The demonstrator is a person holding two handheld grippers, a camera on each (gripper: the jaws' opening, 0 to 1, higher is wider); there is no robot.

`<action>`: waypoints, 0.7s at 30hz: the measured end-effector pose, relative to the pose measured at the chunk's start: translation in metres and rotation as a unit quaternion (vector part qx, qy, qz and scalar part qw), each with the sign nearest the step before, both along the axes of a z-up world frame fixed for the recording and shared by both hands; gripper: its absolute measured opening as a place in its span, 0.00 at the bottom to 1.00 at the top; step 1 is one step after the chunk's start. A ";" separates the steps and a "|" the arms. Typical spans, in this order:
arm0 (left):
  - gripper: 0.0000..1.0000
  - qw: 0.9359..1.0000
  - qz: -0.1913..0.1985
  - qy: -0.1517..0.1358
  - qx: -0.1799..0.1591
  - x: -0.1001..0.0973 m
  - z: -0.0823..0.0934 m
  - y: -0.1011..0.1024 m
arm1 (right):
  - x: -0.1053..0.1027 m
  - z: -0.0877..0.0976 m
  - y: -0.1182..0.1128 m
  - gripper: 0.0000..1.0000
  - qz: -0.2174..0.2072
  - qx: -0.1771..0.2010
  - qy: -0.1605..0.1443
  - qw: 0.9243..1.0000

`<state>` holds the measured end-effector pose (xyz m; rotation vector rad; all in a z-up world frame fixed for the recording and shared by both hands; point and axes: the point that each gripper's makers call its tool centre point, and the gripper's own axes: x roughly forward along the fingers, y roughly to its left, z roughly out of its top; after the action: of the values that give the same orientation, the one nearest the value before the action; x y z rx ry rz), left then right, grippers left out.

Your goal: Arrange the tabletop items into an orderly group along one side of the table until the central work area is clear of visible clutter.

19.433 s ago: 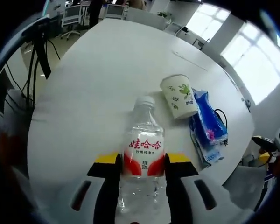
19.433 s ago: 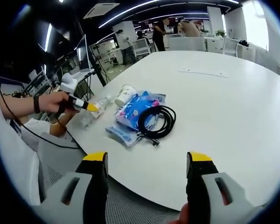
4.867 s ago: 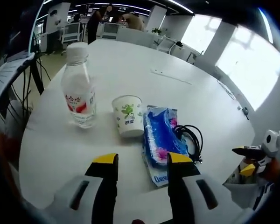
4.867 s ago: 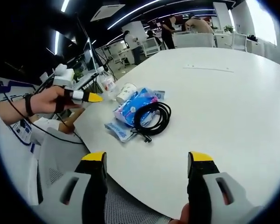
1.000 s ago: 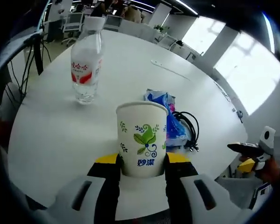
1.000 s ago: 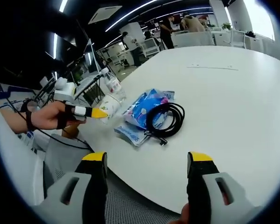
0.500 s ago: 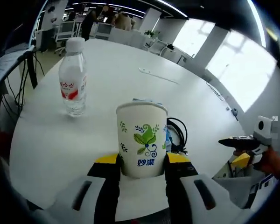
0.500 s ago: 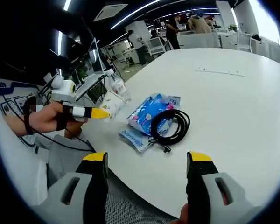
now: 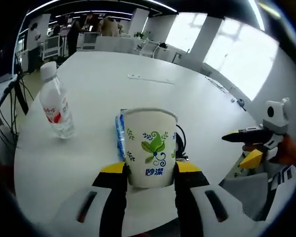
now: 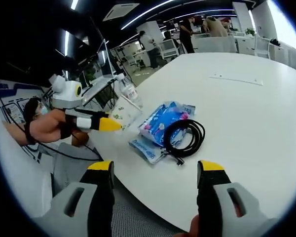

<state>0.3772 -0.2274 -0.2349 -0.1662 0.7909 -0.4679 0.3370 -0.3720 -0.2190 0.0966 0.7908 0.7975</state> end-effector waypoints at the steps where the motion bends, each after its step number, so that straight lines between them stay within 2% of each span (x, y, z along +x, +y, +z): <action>1: 0.37 1.000 -0.003 -0.001 0.001 0.000 0.000 -0.001 | -0.001 0.000 0.001 0.68 0.001 0.002 0.000 1.000; 11: 0.37 0.998 -0.049 -0.013 0.028 -0.003 0.003 -0.011 | -0.008 -0.002 0.002 0.67 -0.002 0.010 0.007 1.000; 13: 0.37 0.995 -0.078 -0.030 0.054 -0.002 0.006 -0.013 | -0.007 0.000 0.002 0.67 -0.003 0.012 0.004 1.000; 21: 0.37 0.987 -0.126 -0.055 0.083 -0.002 0.013 -0.021 | 0.000 0.012 -0.001 0.67 -0.001 0.015 -0.009 1.000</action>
<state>0.3755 -0.2479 -0.2219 0.1153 0.7426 -0.6421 0.3366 -0.3731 -0.2074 0.1178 0.7619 0.8068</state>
